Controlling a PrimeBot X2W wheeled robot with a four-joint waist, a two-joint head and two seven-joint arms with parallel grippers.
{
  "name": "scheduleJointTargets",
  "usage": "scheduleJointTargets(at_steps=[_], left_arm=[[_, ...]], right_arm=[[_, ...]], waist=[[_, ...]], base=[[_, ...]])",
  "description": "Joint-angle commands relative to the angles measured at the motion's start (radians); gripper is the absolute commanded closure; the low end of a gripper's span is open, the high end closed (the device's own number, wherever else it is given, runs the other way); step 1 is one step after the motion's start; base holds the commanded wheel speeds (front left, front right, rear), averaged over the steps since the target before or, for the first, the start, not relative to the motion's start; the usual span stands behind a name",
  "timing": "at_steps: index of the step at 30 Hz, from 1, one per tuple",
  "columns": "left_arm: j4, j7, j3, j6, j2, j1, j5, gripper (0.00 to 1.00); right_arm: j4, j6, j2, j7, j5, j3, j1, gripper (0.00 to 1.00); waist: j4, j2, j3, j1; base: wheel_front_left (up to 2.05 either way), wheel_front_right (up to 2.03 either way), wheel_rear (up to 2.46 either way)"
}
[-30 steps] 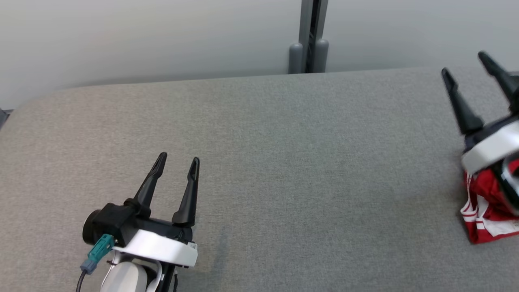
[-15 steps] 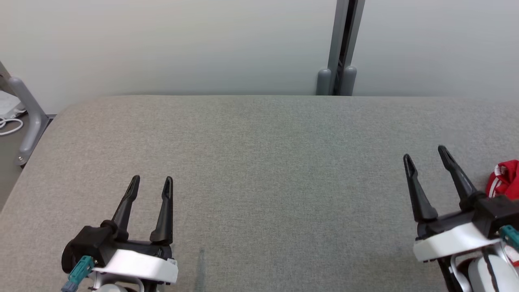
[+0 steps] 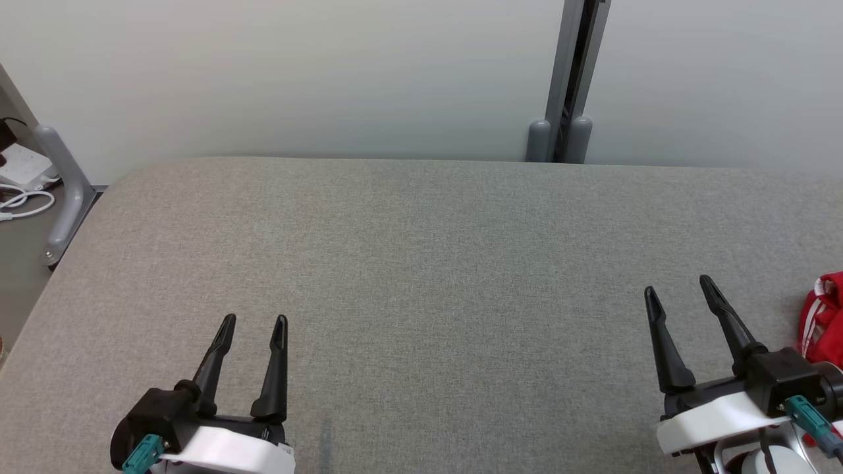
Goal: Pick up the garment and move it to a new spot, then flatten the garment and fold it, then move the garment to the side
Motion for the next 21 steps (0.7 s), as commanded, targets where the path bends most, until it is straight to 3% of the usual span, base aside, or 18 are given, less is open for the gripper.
scheduleJointTargets(at_steps=[1,12,21], left_arm=[[0.004,-0.003,-0.002,0.007,0.004,0.004,-0.005,0.00],[0.027,-0.003,-0.012,0.016,0.004,-0.001,-0.019,0.00],[0.043,-0.003,-0.011,-0.017,0.004,0.009,-0.051,0.00]], right_arm=[[0.002,0.000,0.001,-0.005,0.006,-0.004,0.009,0.00],[0.010,0.000,0.006,-0.005,0.013,0.000,0.005,0.00],[0.015,0.000,0.002,-0.005,0.017,0.008,0.003,0.00]], waist=[[0.000,-0.0001,0.000,0.0000],[-0.002,-0.0001,0.005,0.0000],[0.002,-0.0001,0.006,0.0000]], base=[[0.00,0.00,0.00],[0.00,0.00,0.00],[0.00,0.00,0.00]])
